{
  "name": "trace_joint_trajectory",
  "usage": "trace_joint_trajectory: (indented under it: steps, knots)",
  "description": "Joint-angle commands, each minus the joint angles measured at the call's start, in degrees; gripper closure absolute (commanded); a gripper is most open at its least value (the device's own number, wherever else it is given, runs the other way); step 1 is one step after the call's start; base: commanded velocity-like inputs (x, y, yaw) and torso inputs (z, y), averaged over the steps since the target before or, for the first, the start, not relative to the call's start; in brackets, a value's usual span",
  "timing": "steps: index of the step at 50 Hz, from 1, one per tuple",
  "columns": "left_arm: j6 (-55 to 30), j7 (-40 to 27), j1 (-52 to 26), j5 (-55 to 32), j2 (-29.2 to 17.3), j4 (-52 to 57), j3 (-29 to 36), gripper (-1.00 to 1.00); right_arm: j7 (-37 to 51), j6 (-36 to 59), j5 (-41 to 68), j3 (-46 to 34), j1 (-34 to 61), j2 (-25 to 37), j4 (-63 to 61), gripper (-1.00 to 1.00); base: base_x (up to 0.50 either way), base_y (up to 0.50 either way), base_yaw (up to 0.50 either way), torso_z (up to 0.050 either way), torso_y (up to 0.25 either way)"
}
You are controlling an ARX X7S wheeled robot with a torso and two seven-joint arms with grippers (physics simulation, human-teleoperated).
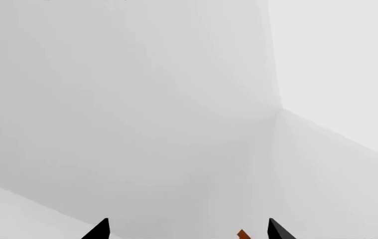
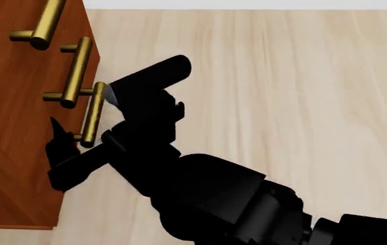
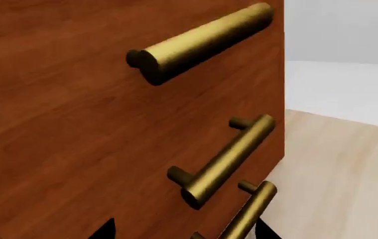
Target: Close the bottom drawer of the cabinet and open the top drawer.
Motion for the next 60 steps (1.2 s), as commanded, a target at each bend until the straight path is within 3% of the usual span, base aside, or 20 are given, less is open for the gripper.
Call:
trace_joint_trajectory:
  steps: [1, 12, 17, 26, 29, 30, 50, 60]
  knots:
    - [-0.2, -0.6, 0.1, 0.8, -0.1, 0.1, 0.1, -1.0, 9.3, -2.9, -0.4, 2.8, 0.1, 8.7, -14.1, -1.0, 0.0, 0.0, 0.0, 0.0, 0.0]
    - [-0.3, -0.8, 0.2, 0.9, -0.3, 0.1, 0.2, -1.0, 8.6, -3.8, 10.9, 8.4, 1.1, 12.1, -17.5, -1.0, 0.0, 0.0, 0.0, 0.0, 0.0]
    - [-0.2, -0.8, 0.1, 0.8, -0.3, 0.1, 0.3, -1.0, 5.0, -3.6, 23.2, 13.5, 1.2, 12.3, -16.3, -1.0, 0.0, 0.0, 0.0, 0.0, 0.0]
    - [0.1, -0.7, 0.2, 1.0, -0.3, 0.0, 0.3, -1.0, 10.2, 1.2, 39.4, 16.7, 3.8, 10.5, -11.1, -1.0, 0.0, 0.0, 0.0, 0.0, 0.0]
    - [0.1, -0.7, 0.1, 0.9, -0.3, -0.1, 0.4, -1.0, 13.2, 5.3, 53.9, 19.5, 2.9, 9.8, -7.8, -1.0, 0.0, 0.0, 0.0, 0.0, 0.0]
    - [0.1, -0.7, 0.1, 0.9, -0.4, -0.2, 0.4, -1.0, 9.7, 6.3, 52.9, 19.9, 3.2, 9.6, -6.9, -1.0, 0.0, 0.0, 0.0, 0.0, 0.0]
    - [-1.7, -2.9, -0.7, 1.7, -1.4, 1.1, 0.7, -1.0, 10.6, 15.0, 71.8, 26.4, 6.1, 4.5, 0.4, -1.0, 0.0, 0.0, 0.0, 0.0, 0.0]
    - [-1.5, -3.0, -0.6, 1.8, -1.5, 1.0, 0.7, -1.0, 8.2, 19.5, 78.5, 28.5, 6.9, -1.2, 11.9, -1.0, 0.0, 0.0, 0.0, 0.0, 0.0]
